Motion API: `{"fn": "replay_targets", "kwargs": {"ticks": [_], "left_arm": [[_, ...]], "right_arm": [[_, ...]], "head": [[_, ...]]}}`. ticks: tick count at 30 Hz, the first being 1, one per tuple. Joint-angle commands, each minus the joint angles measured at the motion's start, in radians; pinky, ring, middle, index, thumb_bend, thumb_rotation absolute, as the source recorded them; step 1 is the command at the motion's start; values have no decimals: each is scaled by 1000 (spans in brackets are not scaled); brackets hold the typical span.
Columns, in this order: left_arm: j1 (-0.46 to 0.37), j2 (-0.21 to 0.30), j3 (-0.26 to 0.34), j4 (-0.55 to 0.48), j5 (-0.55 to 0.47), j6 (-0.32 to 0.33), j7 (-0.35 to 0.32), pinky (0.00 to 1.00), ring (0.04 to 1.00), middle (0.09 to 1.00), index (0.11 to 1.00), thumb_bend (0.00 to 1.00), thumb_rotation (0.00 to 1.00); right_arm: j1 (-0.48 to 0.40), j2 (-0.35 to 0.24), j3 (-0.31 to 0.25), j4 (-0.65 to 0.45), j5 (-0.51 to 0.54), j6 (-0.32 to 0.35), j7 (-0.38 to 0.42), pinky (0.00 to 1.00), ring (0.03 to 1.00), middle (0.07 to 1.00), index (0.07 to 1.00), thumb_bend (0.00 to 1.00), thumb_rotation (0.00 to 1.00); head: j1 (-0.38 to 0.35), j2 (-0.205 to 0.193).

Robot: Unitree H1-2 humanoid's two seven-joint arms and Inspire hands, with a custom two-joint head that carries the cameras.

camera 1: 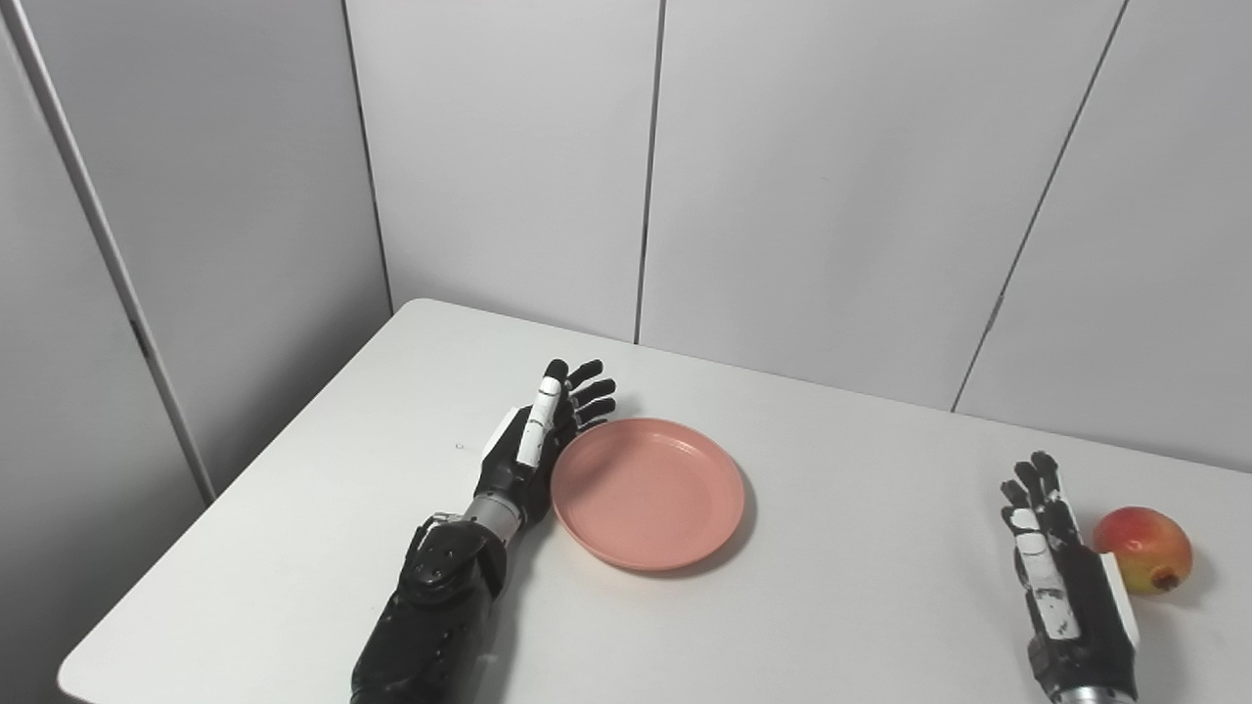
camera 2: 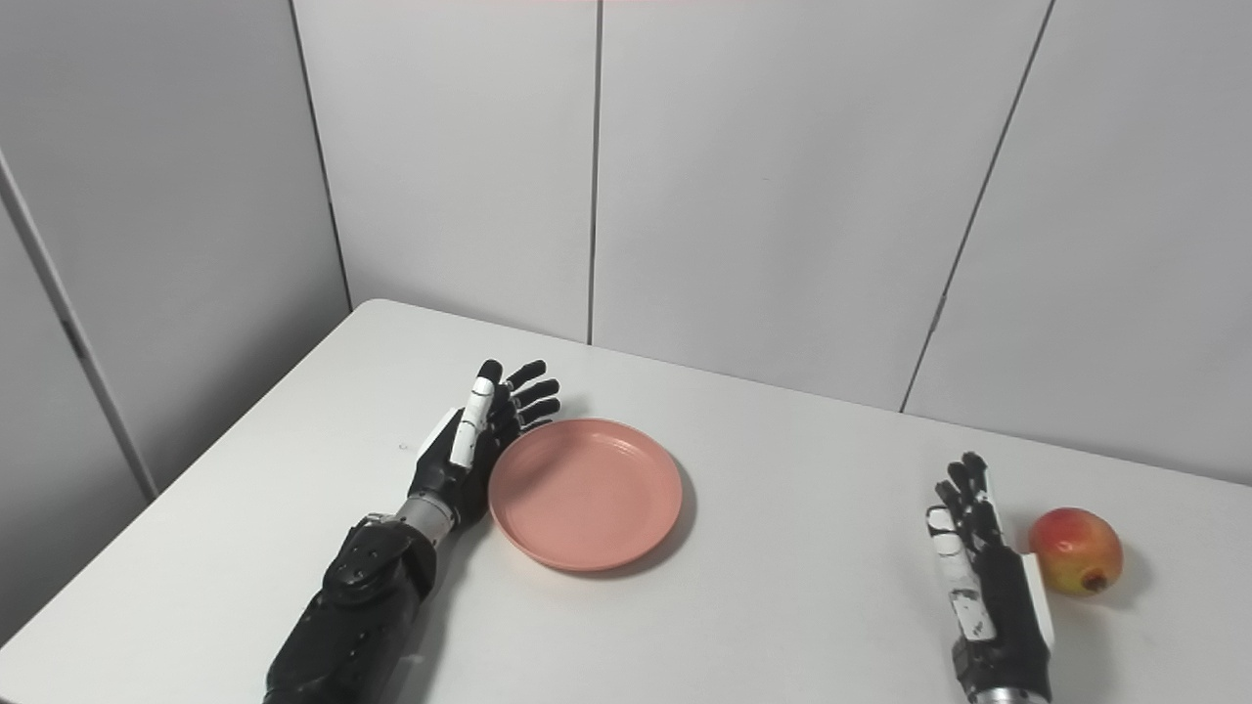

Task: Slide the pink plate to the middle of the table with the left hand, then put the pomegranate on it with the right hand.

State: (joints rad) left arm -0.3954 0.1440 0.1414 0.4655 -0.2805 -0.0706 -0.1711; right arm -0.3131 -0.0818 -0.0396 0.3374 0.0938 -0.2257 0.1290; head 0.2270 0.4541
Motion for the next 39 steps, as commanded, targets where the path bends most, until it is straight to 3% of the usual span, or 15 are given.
{"fn": "replay_targets", "kwargs": {"ticks": [1, 10, 24, 39], "left_arm": [[-27, -15, -7, -44, 2, -3, -4, 885, 878, 866, 859, 720, 1000], [5, -43, -37, -106, 29, 15, 7, 907, 900, 891, 883, 725, 1000], [61, -87, -38, -178, 43, -3, 24, 923, 931, 929, 931, 701, 1000], [114, -118, -80, -224, 67, -10, 16, 956, 969, 968, 966, 661, 1000]], "right_arm": [[-18, 16, 2, -5, 0, -13, -10, 989, 963, 975, 994, 544, 790], [-11, 30, 13, -29, -20, -1, -29, 964, 950, 969, 986, 578, 766], [-18, 61, 41, -27, -86, 18, -73, 961, 968, 983, 983, 630, 804], [-30, 95, 69, -20, -142, 16, -119, 893, 929, 948, 959, 563, 815]], "head": [[-8, 1], [-63, 14], [-239, 47], [-380, 83]]}}
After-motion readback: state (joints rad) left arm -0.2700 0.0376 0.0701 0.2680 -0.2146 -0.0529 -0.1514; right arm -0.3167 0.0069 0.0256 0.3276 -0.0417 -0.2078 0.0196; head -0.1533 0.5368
